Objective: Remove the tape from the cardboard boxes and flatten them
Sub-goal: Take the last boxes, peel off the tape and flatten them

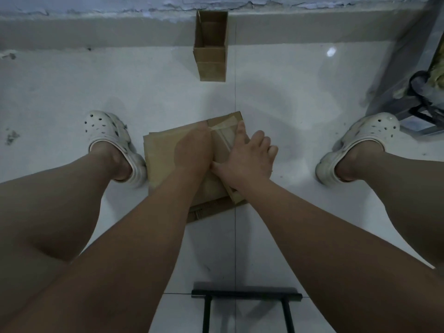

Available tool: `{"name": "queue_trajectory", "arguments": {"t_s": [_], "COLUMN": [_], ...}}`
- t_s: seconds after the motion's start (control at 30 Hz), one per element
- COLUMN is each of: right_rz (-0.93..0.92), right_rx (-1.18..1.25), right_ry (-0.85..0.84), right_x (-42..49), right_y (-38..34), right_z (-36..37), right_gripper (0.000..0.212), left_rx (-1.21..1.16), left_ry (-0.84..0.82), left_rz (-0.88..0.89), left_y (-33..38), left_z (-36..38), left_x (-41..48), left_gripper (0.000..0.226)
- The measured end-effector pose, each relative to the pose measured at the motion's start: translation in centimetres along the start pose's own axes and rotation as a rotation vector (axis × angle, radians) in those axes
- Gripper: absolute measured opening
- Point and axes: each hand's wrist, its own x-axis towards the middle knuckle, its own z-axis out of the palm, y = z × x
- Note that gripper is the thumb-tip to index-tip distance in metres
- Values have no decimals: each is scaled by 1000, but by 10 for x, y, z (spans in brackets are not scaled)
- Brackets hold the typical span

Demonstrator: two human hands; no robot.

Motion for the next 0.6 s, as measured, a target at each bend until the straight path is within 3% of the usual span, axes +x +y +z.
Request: {"name": "queue_trajectory", "arguments": {"t_s": [0.3,0.47,0.6], "right_rz": [-54,-70,-79], "right_rx": [-7,18,67], "right_ry": [-34,-116,-125], "right_x": [2,8,8], "right_y": [8,26,31], "right_z": [4,7,13], "right_gripper": [115,118,118], "left_rx": [-177,-134,-116], "left_ry": [115,-69,-112], "left_rz": [-130,-104,-73], "left_y": [1,5,2], "left_z": [-12,-19,-22], "left_x": [0,18,25], "left_gripper": [7,11,13]}}
